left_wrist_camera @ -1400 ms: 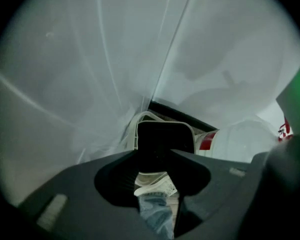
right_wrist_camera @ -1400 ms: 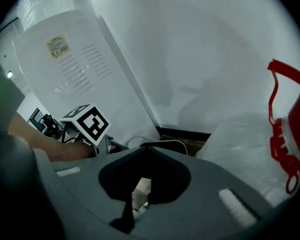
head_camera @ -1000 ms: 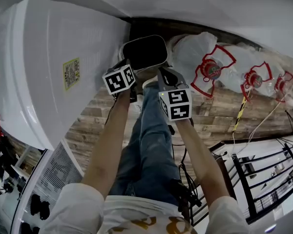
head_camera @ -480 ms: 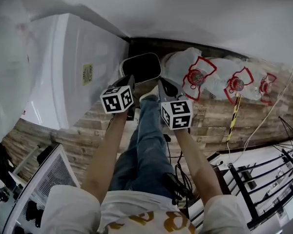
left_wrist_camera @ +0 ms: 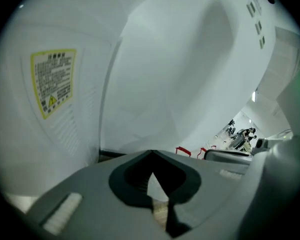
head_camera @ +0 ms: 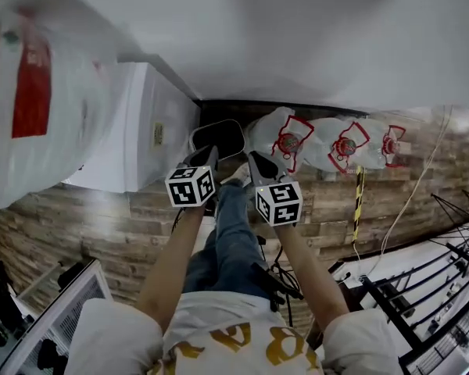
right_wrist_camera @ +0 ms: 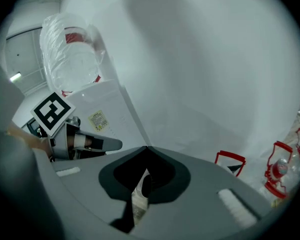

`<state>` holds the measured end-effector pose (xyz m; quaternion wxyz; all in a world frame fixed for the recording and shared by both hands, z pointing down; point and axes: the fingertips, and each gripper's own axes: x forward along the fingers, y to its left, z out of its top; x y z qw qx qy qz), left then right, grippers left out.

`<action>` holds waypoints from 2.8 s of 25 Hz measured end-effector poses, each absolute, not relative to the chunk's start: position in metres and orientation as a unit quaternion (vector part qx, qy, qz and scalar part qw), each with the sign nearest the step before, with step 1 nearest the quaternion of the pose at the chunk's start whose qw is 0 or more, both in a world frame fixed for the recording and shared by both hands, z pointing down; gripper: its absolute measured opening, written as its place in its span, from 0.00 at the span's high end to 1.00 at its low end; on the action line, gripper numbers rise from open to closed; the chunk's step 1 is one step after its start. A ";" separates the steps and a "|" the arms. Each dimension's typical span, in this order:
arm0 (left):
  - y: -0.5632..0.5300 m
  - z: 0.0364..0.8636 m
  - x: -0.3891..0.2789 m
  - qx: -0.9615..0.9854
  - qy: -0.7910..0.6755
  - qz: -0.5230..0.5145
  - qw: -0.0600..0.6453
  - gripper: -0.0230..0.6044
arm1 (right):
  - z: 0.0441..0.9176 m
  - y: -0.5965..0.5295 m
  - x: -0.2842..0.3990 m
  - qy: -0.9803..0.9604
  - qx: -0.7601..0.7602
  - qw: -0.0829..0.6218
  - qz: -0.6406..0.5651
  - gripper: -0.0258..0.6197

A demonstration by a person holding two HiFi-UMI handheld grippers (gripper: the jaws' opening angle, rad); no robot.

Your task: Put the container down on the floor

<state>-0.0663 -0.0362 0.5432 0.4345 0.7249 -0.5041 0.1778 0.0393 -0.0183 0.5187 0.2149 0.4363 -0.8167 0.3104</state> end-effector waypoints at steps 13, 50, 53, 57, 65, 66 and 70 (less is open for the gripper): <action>-0.015 0.413 -0.070 0.782 -0.494 0.154 0.348 0.96 | 0.400 0.001 0.067 -0.816 0.501 0.140 0.252 0.92; 0.060 0.254 -0.116 0.817 -0.525 0.058 0.231 0.96 | 0.260 0.091 0.048 -0.816 0.545 0.123 0.148 0.92; 0.062 0.254 -0.121 0.815 -0.531 0.060 0.227 0.96 | 0.262 0.092 0.048 -0.815 0.545 0.124 0.151 0.92; 0.064 0.257 -0.125 0.812 -0.535 0.066 0.225 0.96 | 0.262 0.092 0.045 -0.817 0.542 0.120 0.156 0.92; 0.067 0.259 -0.130 0.807 -0.538 0.058 0.235 0.96 | 0.268 0.093 0.030 -0.825 0.527 0.133 0.157 0.92; 0.067 0.259 -0.130 0.808 -0.537 0.058 0.235 0.96 | 0.269 0.093 0.030 -0.825 0.526 0.134 0.156 0.92; 0.065 0.261 -0.131 0.807 -0.538 0.058 0.237 0.96 | 0.270 0.093 0.027 -0.828 0.522 0.132 0.157 0.92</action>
